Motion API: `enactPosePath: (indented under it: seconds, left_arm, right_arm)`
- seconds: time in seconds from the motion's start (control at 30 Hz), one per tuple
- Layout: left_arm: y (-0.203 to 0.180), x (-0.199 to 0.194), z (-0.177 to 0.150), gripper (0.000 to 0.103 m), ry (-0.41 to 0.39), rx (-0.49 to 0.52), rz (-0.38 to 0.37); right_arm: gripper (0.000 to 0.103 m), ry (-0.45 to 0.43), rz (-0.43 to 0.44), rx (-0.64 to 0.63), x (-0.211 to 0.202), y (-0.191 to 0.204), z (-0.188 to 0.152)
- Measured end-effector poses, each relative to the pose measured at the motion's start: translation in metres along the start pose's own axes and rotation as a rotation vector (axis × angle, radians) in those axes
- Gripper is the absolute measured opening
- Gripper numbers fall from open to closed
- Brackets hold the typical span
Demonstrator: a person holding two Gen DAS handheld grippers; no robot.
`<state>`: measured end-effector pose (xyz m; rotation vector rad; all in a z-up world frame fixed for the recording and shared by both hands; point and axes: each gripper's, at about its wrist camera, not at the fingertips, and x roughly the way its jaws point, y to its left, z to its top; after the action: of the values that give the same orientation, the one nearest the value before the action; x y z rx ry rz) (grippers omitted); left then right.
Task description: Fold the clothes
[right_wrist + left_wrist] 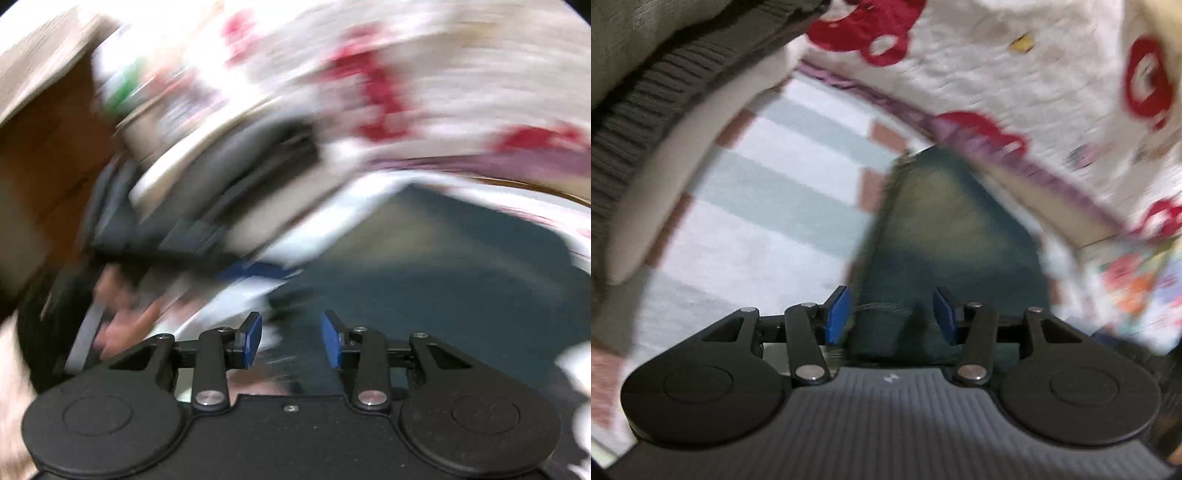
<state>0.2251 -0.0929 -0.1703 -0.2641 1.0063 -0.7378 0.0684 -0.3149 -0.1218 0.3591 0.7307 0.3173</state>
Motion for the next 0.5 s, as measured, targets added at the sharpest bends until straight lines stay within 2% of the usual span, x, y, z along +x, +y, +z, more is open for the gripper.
enactPosePath:
  seconds: [0.03, 0.2, 0.27, 0.33, 0.37, 0.47, 0.5]
  left_arm:
    - [-0.001, 0.004, -0.001, 0.046, 0.010, 0.013, 0.038]
    - [0.008, 0.023, -0.003, 0.050, 0.059, -0.025, 0.051]
    - [0.016, 0.025, -0.006, 0.051, 0.064, -0.083, 0.025]
    - [0.026, 0.026, -0.008, 0.051, 0.065, -0.136, -0.008]
    - [0.029, 0.027, -0.008, 0.051, 0.064, -0.150, -0.020]
    - [0.031, 0.029, -0.008, 0.051, 0.055, -0.157, -0.036]
    - [0.028, 0.031, -0.008, 0.049, 0.052, -0.146, -0.035]
  right_arm:
    - [0.047, -0.015, -0.012, 0.064, -0.006, -0.014, -0.003]
    - [0.049, -0.090, -0.072, 0.385, -0.035, -0.083, -0.016]
    - [0.058, -0.120, -0.095, 0.514, -0.046, -0.111, -0.021]
    - [0.059, -0.150, -0.119, 0.642, -0.058, -0.138, -0.027]
    - [0.062, -0.157, -0.128, 0.664, -0.061, -0.146, -0.025]
    - [0.073, -0.158, -0.141, 0.588, -0.062, -0.148, -0.009]
    - [0.074, -0.158, -0.145, 0.562, -0.062, -0.149, -0.004]
